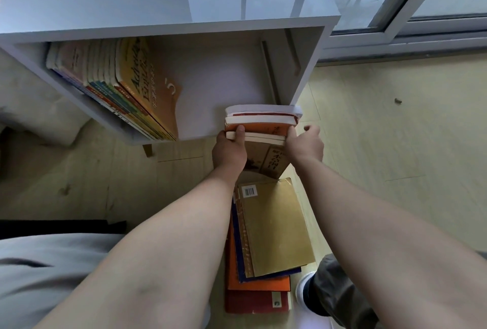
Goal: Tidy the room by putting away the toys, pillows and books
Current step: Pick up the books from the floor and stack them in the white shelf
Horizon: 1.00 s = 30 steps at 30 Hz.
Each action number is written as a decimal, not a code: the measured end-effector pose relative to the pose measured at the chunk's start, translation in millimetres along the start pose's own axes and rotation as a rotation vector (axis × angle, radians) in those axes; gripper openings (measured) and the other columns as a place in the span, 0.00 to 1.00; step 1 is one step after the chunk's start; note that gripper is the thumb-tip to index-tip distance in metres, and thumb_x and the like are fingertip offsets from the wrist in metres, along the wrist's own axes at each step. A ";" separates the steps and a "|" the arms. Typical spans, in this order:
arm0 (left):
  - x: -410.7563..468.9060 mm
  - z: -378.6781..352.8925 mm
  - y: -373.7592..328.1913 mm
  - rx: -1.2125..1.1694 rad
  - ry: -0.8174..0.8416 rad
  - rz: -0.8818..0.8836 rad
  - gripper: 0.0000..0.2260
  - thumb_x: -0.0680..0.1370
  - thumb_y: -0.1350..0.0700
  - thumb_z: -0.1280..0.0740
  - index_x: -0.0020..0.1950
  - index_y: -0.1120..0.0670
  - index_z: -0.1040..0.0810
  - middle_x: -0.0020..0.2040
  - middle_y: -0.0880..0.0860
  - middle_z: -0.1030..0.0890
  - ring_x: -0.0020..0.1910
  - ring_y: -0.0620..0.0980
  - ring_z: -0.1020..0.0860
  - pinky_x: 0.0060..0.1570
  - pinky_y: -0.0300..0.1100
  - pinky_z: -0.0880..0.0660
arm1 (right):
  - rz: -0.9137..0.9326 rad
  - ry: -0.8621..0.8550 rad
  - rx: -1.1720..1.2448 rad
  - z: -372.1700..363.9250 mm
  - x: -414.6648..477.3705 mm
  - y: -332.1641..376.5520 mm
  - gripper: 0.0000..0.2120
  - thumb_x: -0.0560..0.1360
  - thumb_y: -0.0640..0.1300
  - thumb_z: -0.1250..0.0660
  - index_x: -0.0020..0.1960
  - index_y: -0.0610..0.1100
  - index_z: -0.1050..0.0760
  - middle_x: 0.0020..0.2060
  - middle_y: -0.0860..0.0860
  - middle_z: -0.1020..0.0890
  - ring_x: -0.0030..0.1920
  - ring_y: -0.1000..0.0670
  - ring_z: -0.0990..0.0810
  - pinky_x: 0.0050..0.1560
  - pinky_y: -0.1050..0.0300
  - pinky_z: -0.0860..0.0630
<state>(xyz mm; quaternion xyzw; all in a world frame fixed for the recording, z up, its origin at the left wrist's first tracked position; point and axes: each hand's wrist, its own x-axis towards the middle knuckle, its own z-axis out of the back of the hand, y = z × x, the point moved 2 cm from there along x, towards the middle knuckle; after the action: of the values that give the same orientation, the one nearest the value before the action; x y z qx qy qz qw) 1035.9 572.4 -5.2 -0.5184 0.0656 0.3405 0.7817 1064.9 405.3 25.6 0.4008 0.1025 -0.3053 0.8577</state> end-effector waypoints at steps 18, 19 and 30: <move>2.4 -4.1 -2.4 0.034 -0.048 0.095 0.29 0.84 0.34 0.52 0.48 0.56 0.24 0.42 0.55 0.21 0.39 0.53 0.22 0.35 0.42 0.30 | -0.243 0.255 0.797 -7.2 3.1 -8.7 0.06 0.76 0.44 0.33 0.47 0.43 0.19 0.45 0.47 0.14 0.48 0.47 0.15 0.43 0.56 0.19; 0.4 -3.8 -1.7 0.034 -0.047 0.064 0.28 0.84 0.35 0.51 0.49 0.56 0.23 0.42 0.54 0.20 0.40 0.53 0.21 0.36 0.41 0.29 | -0.233 0.239 0.787 -7.9 4.1 -11.5 0.06 0.76 0.43 0.33 0.45 0.42 0.19 0.44 0.47 0.14 0.49 0.47 0.16 0.46 0.54 0.17; -12.0 -9.8 -3.8 -0.285 0.042 0.233 0.24 0.75 0.33 0.31 0.58 0.52 0.21 0.50 0.48 0.17 0.44 0.45 0.22 0.37 0.39 0.31 | -0.230 0.287 0.627 -17.8 3.8 -19.0 0.20 0.77 0.60 0.34 0.62 0.48 0.27 0.53 0.47 0.17 0.53 0.46 0.19 0.46 0.47 0.21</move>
<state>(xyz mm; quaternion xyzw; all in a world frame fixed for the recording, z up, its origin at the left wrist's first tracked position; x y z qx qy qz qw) 1031.6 557.5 -1.2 -0.6196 0.0927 0.4238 0.6541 1057.6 407.6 0.4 0.6688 0.1677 -0.3571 0.6301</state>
